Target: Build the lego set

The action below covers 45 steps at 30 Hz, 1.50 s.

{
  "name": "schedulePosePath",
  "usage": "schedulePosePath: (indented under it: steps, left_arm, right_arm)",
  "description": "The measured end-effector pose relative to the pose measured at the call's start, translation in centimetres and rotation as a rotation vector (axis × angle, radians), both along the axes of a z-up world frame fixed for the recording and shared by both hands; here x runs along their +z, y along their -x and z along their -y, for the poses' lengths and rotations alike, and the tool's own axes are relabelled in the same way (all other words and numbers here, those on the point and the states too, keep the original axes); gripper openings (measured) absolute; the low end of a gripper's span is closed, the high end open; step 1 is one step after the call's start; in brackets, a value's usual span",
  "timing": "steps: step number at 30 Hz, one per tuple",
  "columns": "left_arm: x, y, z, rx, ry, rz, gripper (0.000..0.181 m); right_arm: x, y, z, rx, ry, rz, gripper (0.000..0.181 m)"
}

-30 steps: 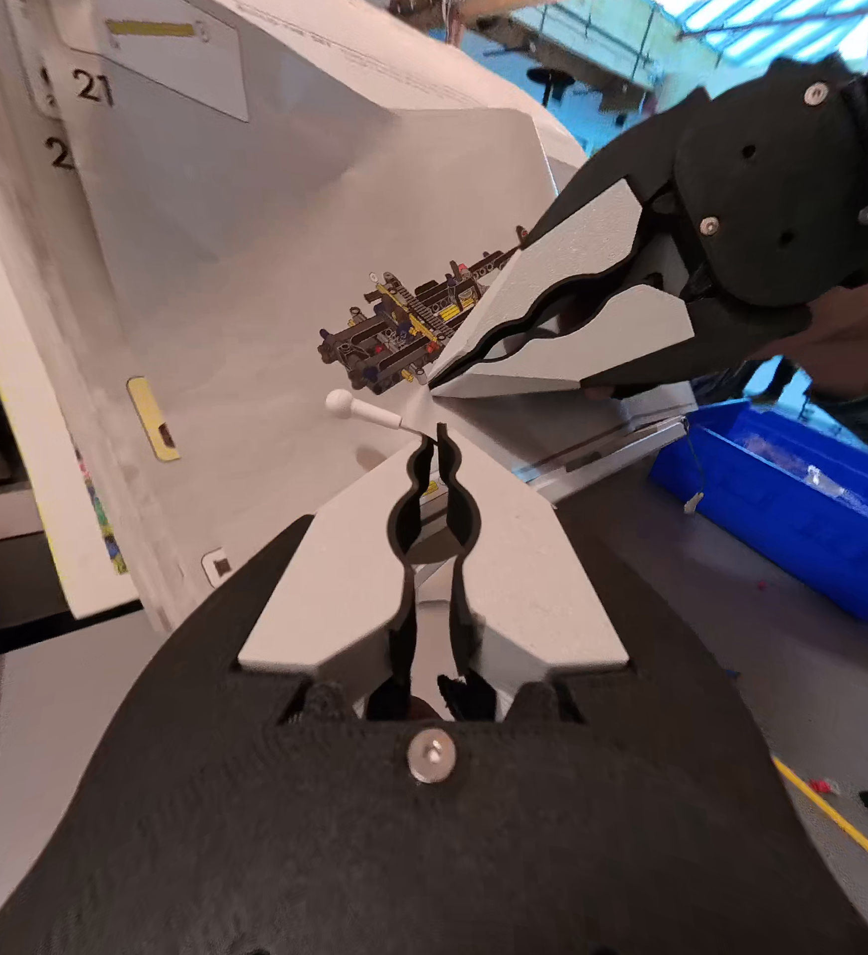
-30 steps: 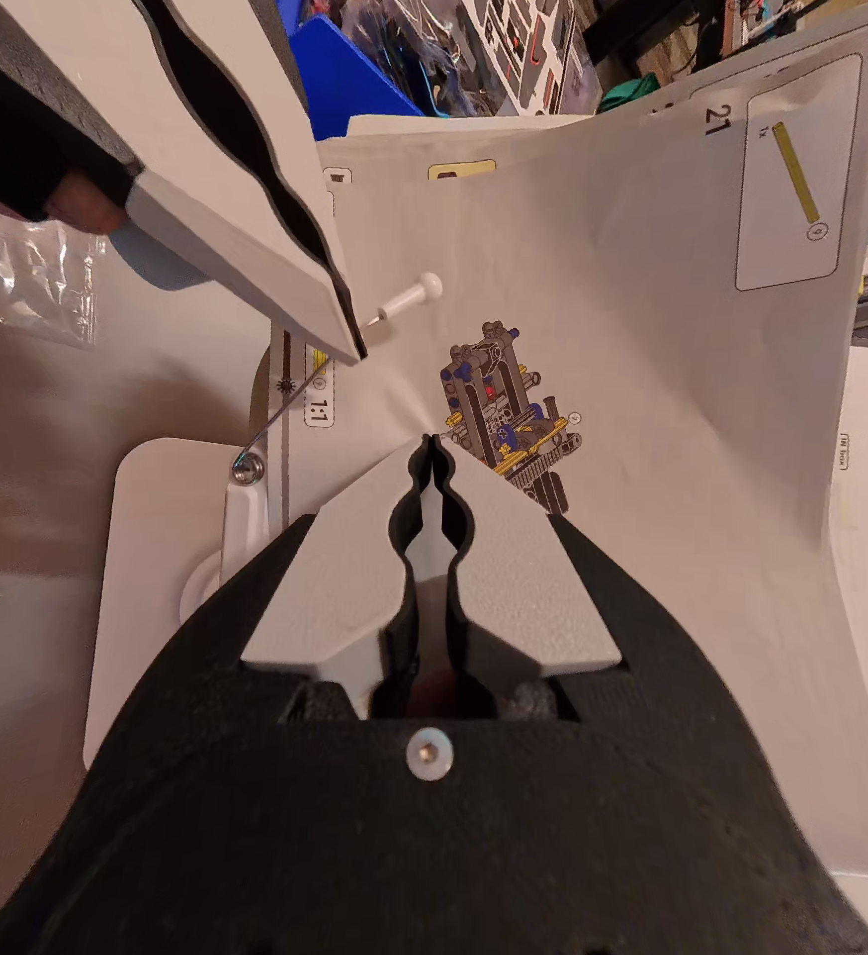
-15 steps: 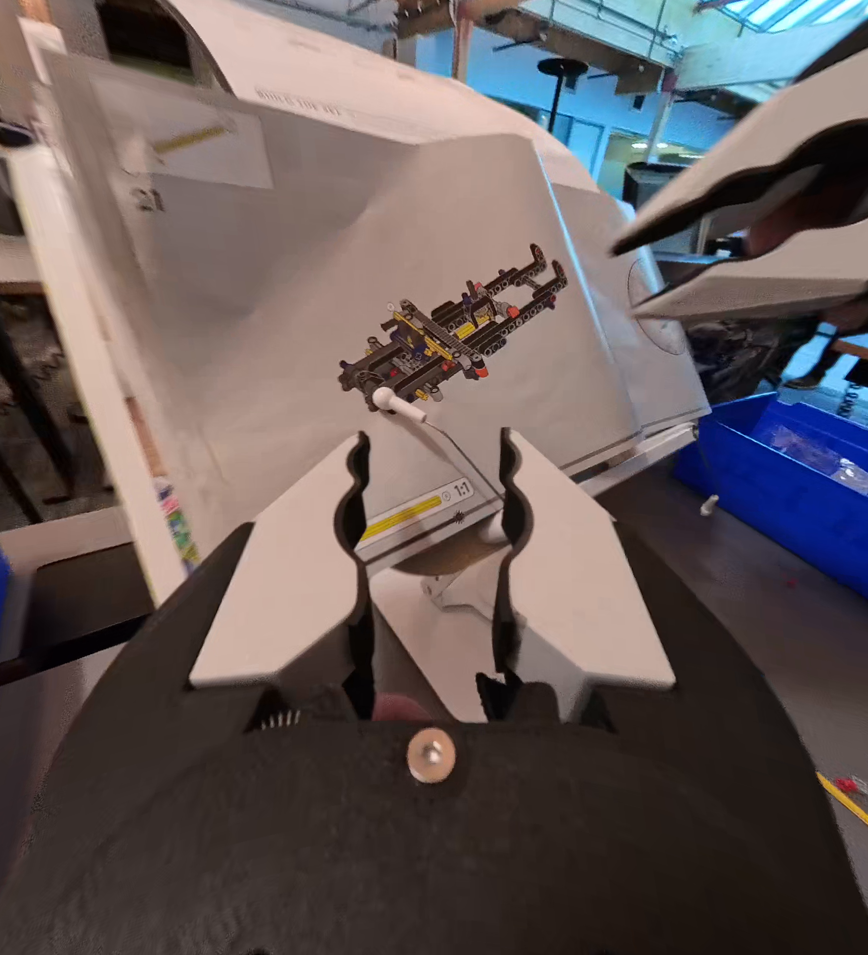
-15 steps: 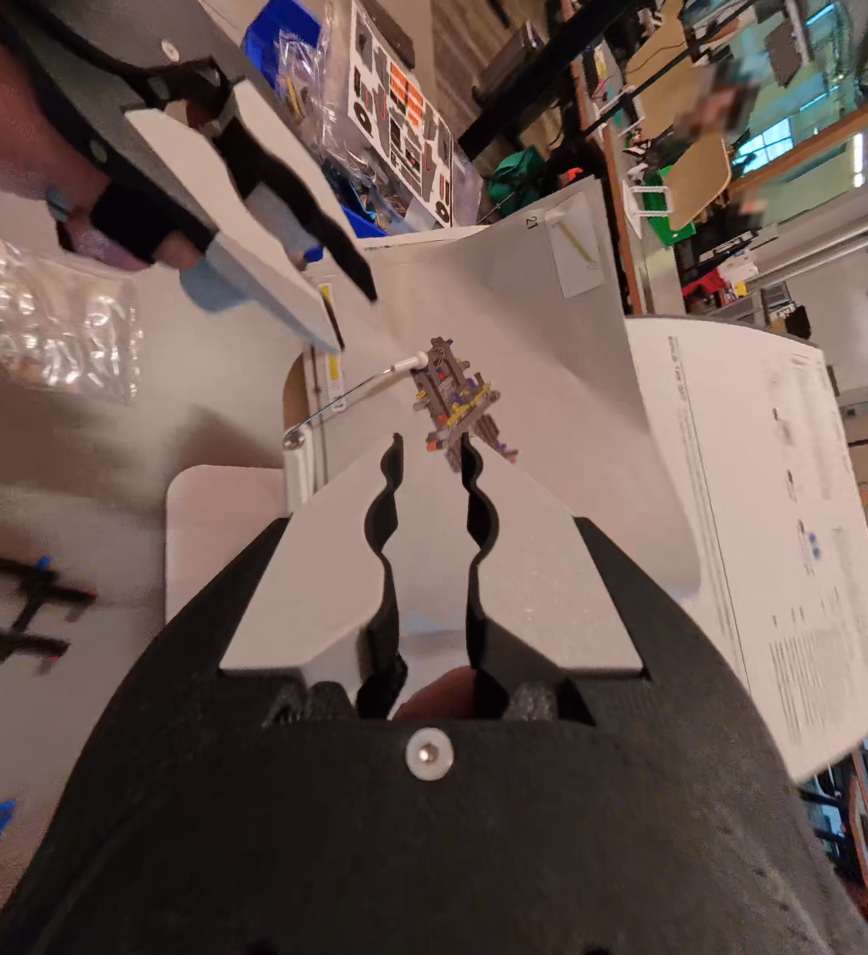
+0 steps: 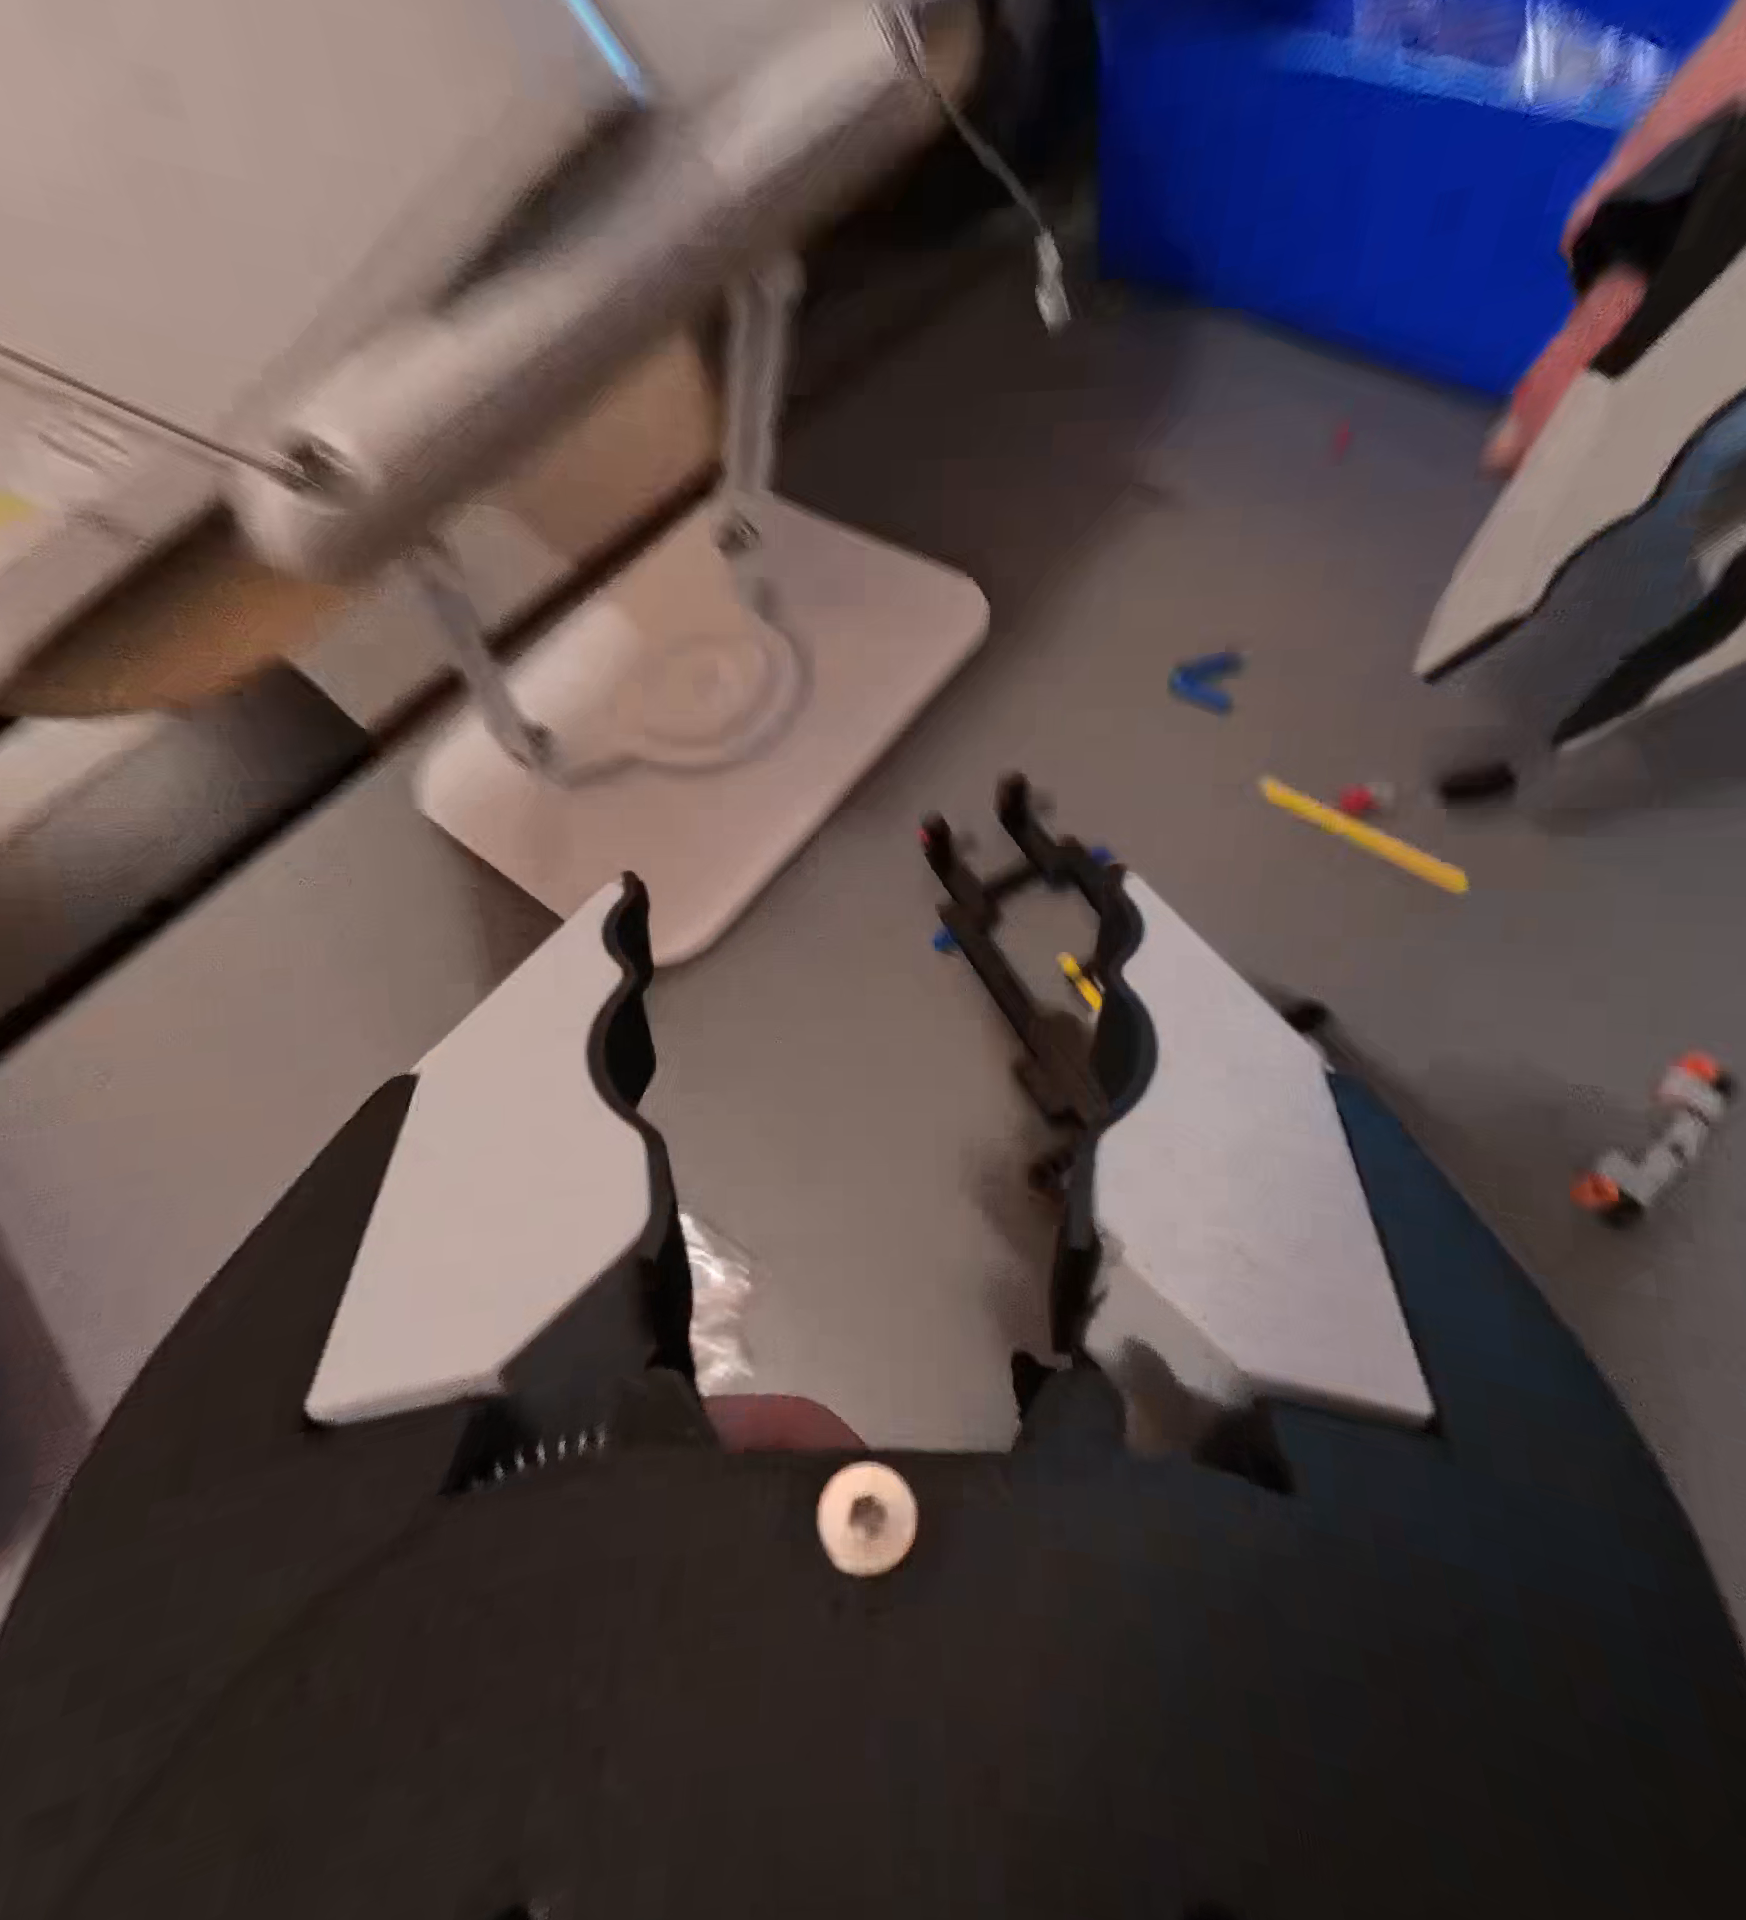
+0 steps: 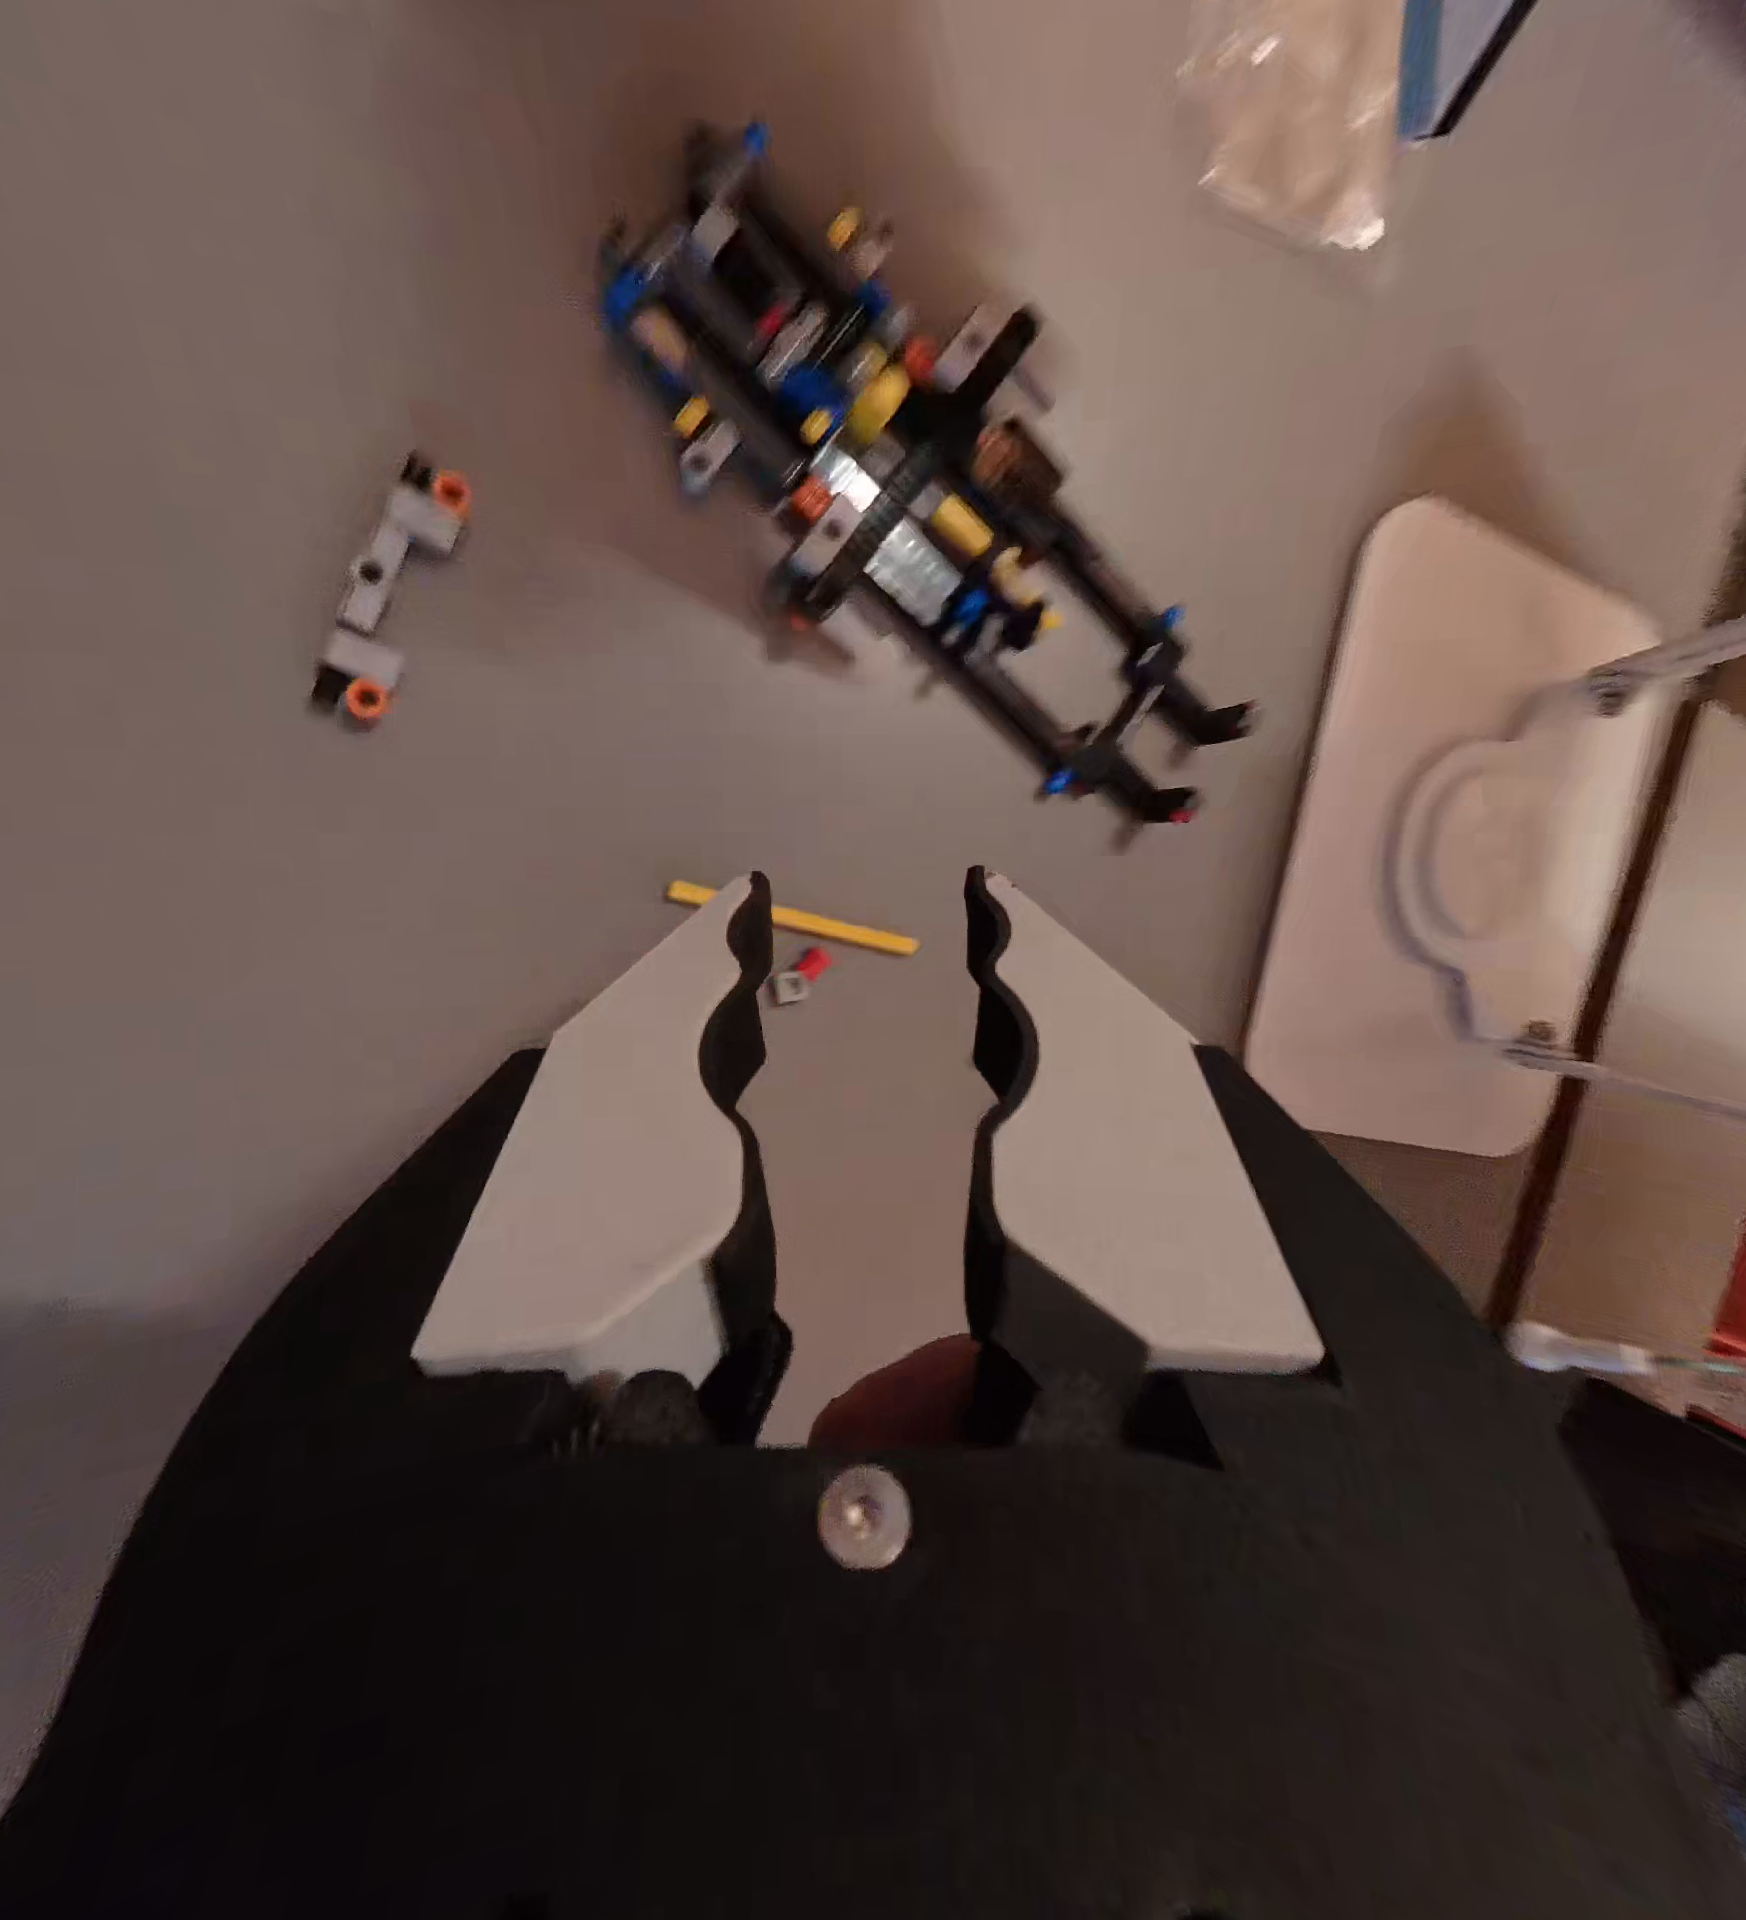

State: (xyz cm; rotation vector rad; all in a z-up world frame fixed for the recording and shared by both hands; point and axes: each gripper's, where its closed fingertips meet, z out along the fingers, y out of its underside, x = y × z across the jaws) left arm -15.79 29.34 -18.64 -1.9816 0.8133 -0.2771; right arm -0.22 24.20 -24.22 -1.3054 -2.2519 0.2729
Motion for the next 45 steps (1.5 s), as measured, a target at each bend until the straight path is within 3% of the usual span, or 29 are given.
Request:
schedulePosePath:
  steps: [1,7,14,21,27,32,35,39,45]
  left_arm:
    - [-1.6,-0.8,0.7,-0.022,0.045,-0.029,0.085]
    - [-9.1,-3.7,4.9,-0.094,0.219,-0.229,0.105]
    - [-12.3,-4.9,6.9,-0.120,0.310,-0.191,0.096]
    - [-12.2,-5.2,7.0,-0.090,0.301,-0.133,0.095]
    - [-12.0,-5.8,7.9,-0.031,0.286,-0.078,0.094]
    - [-11.4,-5.5,9.3,-0.048,0.242,-0.040,0.097]
    - [-11.2,-4.9,10.0,-0.060,0.223,-0.025,0.096]
    - [-11.4,-4.7,10.7,-0.085,0.211,-0.019,0.095]
    - [-11.5,-4.7,10.6,-0.096,0.193,-0.049,0.093]
  right_arm:
    - [-1.3,-0.4,0.1,0.007,-0.007,0.024,0.039]
    - [-6.0,-1.3,0.9,0.099,0.011,0.095,0.047]
    - [-7.0,-1.2,1.1,0.126,0.133,0.111,0.036]
    - [-7.3,-1.5,1.5,0.043,0.200,0.075,0.004]
    - [-7.3,-2.2,2.6,-0.036,0.186,0.041,0.007]
    - [-5.7,-3.3,2.8,-0.135,0.184,-0.052,0.013]
    - [-6.2,-4.3,2.3,-0.184,0.138,-0.031,0.014]
    - [-6.3,-3.4,1.5,-0.165,0.060,-0.061,0.015]
    - [-7.3,-2.0,1.8,-0.144,0.143,-0.014,0.003]
